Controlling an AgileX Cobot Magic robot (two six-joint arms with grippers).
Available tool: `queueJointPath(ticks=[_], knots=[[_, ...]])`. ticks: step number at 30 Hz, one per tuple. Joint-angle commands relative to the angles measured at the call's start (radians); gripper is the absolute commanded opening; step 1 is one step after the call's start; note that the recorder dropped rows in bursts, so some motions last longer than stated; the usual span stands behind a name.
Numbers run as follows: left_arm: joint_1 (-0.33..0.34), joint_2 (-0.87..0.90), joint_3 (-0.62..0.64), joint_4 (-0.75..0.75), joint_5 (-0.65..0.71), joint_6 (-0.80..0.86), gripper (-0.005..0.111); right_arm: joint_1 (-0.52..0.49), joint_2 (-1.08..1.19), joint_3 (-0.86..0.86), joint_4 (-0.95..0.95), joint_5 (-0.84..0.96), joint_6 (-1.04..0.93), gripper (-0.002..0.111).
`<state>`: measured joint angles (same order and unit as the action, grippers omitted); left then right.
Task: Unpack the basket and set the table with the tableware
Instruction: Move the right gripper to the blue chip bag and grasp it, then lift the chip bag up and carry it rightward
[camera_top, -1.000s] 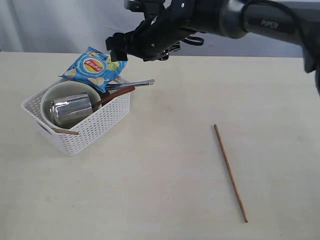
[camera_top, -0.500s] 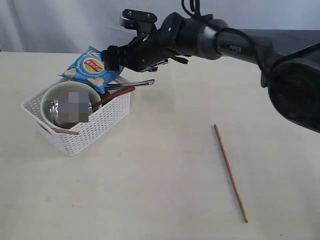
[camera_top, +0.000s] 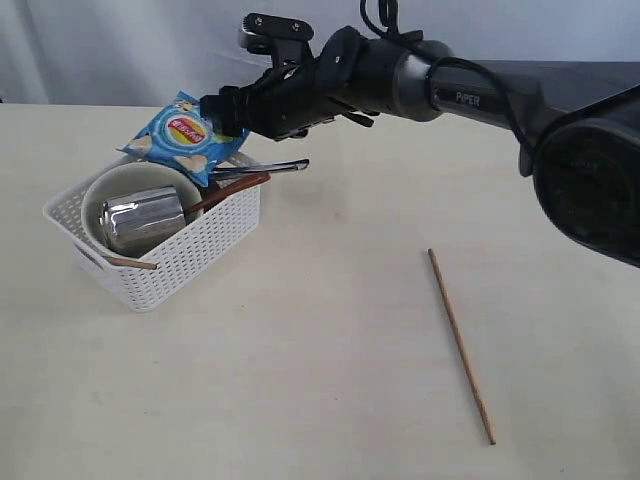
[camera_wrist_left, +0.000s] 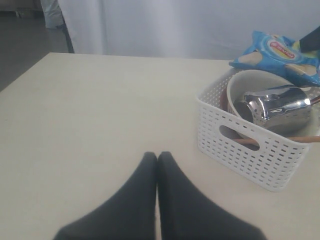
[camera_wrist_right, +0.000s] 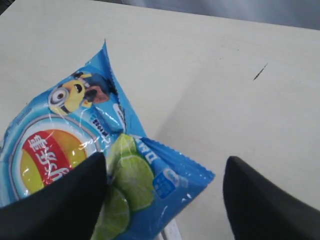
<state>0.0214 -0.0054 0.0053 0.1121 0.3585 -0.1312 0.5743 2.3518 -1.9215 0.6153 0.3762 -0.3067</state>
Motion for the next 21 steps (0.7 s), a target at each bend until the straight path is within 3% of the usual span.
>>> queueJointPath(ticks=[1, 11, 16, 21], knots=[[-0.005, 0.005, -0.005, -0.008, -0.009, 0.004, 0.0, -0.001, 0.004, -0.008, 0.006, -0.006, -0.01, 0.048], [-0.005, 0.005, -0.005, -0.008, -0.009, 0.004, 0.0, -0.001, 0.004, -0.008, 0.014, -0.002, -0.008, 0.021], [-0.005, 0.005, -0.005, -0.008, -0.009, 0.004, 0.0, -0.001, 0.004, -0.008, 0.014, 0.005, -0.008, 0.0], [-0.005, 0.005, -0.005, -0.008, -0.009, 0.004, 0.0, -0.001, 0.004, -0.008, 0.014, 0.025, -0.008, 0.0]])
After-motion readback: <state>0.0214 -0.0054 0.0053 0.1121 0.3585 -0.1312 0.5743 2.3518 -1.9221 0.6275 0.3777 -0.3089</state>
